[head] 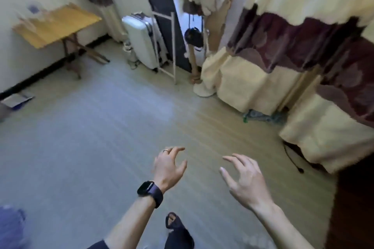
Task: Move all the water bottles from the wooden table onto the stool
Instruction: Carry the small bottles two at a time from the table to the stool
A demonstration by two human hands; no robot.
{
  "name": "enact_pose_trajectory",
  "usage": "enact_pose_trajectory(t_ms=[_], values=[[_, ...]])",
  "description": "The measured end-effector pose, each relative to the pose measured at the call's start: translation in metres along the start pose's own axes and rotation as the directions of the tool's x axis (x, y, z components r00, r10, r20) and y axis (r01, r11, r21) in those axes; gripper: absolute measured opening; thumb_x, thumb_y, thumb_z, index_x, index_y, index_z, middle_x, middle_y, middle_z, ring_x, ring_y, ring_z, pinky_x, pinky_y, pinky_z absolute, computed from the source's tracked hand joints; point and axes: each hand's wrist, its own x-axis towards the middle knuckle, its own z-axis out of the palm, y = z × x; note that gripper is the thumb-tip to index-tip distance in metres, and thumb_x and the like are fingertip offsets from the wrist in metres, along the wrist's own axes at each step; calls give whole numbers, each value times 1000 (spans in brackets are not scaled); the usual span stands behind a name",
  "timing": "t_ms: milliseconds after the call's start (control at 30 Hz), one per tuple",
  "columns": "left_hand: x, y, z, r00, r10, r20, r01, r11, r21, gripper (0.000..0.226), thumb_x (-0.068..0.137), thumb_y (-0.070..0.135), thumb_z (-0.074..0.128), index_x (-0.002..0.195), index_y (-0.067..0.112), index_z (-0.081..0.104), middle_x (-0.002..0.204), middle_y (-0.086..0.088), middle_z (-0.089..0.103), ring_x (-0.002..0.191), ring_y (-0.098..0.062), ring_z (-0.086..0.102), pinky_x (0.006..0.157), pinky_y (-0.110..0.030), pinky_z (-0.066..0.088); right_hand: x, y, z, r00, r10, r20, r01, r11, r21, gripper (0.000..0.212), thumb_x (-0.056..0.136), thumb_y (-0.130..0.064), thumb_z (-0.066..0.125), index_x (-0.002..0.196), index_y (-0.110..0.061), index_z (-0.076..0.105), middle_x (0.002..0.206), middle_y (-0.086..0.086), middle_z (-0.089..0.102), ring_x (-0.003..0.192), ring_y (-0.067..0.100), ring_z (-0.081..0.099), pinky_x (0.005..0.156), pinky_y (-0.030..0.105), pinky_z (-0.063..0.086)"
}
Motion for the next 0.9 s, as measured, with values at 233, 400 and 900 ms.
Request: enact_pose_trajectory(t_ms=[233, 400, 900], values=[[37, -118, -136, 914, -224, -338, 199, 974, -107, 45, 85, 46, 57, 126, 28, 63, 129, 3, 64, 124, -19, 55, 104, -39, 44, 136, -179, 37, 918, -392, 64, 397, 914, -89, 46, 91, -54, 58, 133, -34, 59, 135, -4, 59, 134, 21, 41, 111, 36, 36], [76, -182, -227, 855, -265, -447, 231, 964, -129, 40, 90, 37, 65, 128, 27, 61, 130, 2, 63, 125, -21, 54, 106, -41, 41, 210, -291, 65, 852, -515, 90, 523, 844, -121, 50, 94, -58, 51, 140, -39, 50, 142, -7, 52, 139, 20, 32, 114, 36, 32], [295, -268, -476, 700, -193, -688, 217, 975, -53, 38, 90, 39, 63, 127, 32, 60, 128, 4, 61, 126, -19, 50, 106, -44, 39, 476, -541, 83, 691, -716, -100, 717, 696, -28, 49, 92, -52, 56, 140, -40, 49, 142, -6, 53, 139, 22, 33, 114, 36, 32]])
